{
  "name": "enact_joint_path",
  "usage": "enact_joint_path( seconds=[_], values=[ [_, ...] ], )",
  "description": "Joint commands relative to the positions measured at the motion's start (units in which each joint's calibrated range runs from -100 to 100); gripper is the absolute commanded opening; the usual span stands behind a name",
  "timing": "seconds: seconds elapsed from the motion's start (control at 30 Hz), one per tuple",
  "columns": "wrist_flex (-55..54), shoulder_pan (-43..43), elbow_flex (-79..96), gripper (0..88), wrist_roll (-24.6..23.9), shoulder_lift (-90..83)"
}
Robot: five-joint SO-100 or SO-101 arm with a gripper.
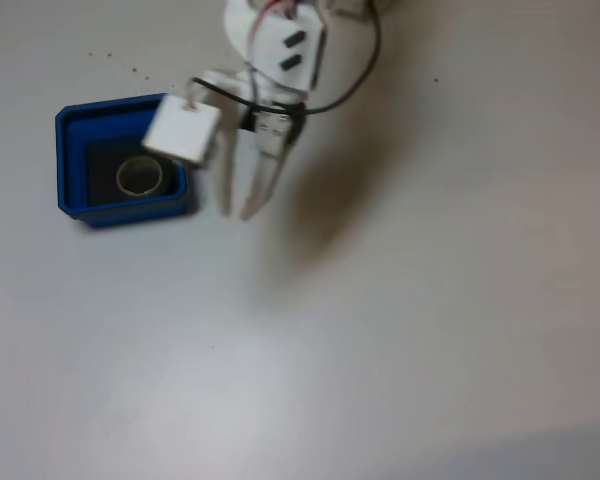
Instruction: Pick the black tape roll and drop it in the blue box
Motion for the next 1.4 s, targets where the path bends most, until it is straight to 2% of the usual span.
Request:
enact_joint_path(
  seconds=[0.0,0.27,0.7,1.37],
  values=[
    [-1.13,-8.43,-3.65,0.6,0.32,-4.36],
    [-1.05,-19.57,-3.38,0.6,0.32,-4.1],
    [-0.31,-19.37,-0.78,0.6,0.32,-10.71],
    [-0.31,-19.66,49.45,0.6,-0.2,-60.88]
  ],
)
